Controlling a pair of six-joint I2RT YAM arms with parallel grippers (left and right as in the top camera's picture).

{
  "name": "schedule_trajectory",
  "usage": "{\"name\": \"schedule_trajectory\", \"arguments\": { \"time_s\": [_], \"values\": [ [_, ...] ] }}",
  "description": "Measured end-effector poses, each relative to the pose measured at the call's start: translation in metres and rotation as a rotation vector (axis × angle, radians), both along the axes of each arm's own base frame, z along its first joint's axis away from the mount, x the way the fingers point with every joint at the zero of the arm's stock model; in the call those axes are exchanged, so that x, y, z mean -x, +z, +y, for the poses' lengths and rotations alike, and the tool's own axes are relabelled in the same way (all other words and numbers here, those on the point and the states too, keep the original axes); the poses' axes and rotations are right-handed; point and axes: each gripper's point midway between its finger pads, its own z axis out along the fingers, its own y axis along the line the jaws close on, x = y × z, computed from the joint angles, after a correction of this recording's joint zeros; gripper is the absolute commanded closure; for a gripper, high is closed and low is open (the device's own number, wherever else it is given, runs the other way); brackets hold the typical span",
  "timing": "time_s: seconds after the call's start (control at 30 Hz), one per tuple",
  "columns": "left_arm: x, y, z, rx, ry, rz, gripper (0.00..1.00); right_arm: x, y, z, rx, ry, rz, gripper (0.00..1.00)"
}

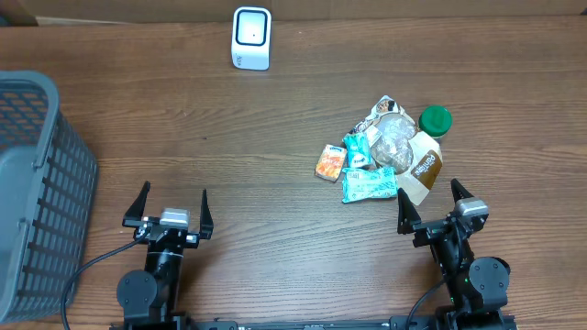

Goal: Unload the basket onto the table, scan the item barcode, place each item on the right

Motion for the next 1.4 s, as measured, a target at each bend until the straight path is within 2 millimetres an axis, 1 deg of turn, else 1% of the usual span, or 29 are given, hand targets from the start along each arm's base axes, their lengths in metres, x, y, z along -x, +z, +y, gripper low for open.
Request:
{"name": "schedule_trajectory", "arguments": {
  "time_s": [0.13, 1.4],
  "values": [
    [0.002, -0.024, 0.003, 0.003, 0.021, 0.096, 0.0, 0.0, 0.0, 0.0, 0.0, 0.0, 0.0, 0.0],
    [0.002, -0.024, 0.005, 0.004, 0.031, 0.096, 0.0, 0.0, 0.0, 0.0, 0.0, 0.0, 0.0, 0.0]
  ]
}}
